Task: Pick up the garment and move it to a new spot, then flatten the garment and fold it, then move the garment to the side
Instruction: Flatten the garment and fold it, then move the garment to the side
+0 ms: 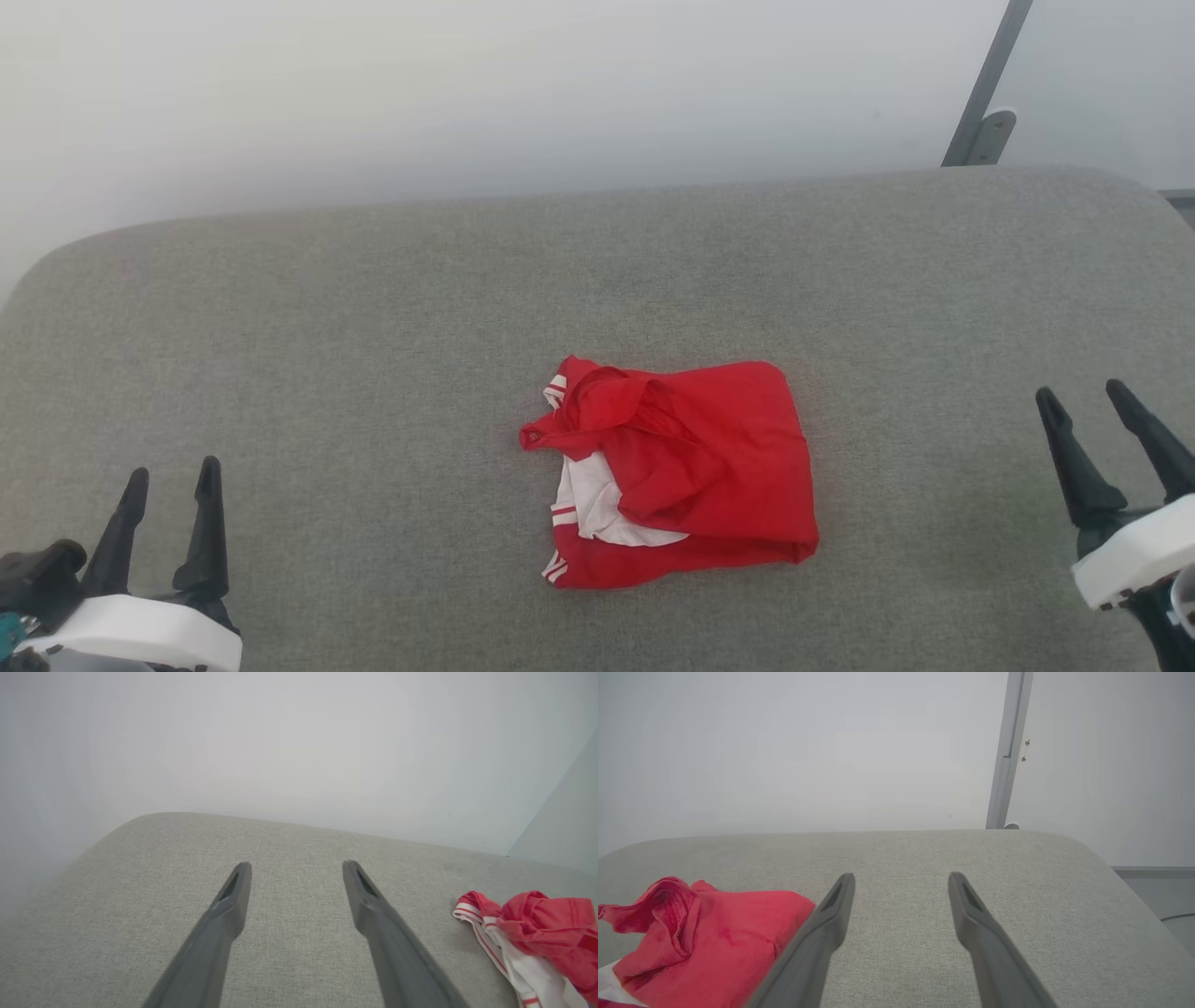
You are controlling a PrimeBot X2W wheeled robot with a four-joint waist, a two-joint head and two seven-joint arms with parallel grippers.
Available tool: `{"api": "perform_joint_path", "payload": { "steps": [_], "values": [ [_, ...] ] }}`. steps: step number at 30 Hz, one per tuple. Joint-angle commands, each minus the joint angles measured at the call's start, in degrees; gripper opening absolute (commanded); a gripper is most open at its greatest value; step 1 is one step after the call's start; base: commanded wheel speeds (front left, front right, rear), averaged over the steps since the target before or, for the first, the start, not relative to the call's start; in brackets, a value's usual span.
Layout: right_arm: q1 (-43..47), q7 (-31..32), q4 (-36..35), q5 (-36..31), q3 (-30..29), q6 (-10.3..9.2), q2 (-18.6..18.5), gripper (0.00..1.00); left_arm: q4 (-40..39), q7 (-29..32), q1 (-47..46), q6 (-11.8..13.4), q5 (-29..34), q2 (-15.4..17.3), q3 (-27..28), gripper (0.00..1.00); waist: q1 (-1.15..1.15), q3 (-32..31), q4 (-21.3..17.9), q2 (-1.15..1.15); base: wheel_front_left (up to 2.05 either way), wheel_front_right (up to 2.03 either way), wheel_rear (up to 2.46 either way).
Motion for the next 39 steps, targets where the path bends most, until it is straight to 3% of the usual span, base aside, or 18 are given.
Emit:
{"api": "perform_joint_path", "payload": {
  "steps": [1,14,25,31,39],
  "values": [
    [0.71,-1.2,0.49,-0.3,-0.03,0.0,0.65,1.0,0.1,-0.25,0.7,-0.3,-0.09,0.32,0.39,1.0,0.0,-0.18,-0.06,0.0,0.0,0.0,0.0],
    [1.85,-4.33,3.01,-0.71,0.25,0.0,2.13,1.0,0.31,-0.25,1.14,-0.49,0.09,0.26,0.88,1.0,0.0,-0.69,-0.37,0.0,0.0,0.0,0.0],
    [0.26,-2.01,2.86,0.3,2.57,0.0,1.85,1.0,0.48,-0.25,1.03,-0.51,0.25,0.18,0.08,1.0,0.0,-0.72,0.87,0.0,0.0,0.0,0.0],
    [-1.89,3.28,2.26,3.17,5.89,0.0,1.08,1.0,0.59,-0.25,0.51,-0.55,0.14,-0.02,-0.69,1.0,0.0,-0.14,2.78,0.0,0.0,0.0,0.0],
    [-6.63,15.2,2.59,8.4,10.31,0.0,0.56,1.0,1.3,-0.24,-0.85,-0.58,0.06,-1.26,-2.24,1.0,0.0,1.54,5.98,0.0,0.0,0.0,0.0]
  ]
}}
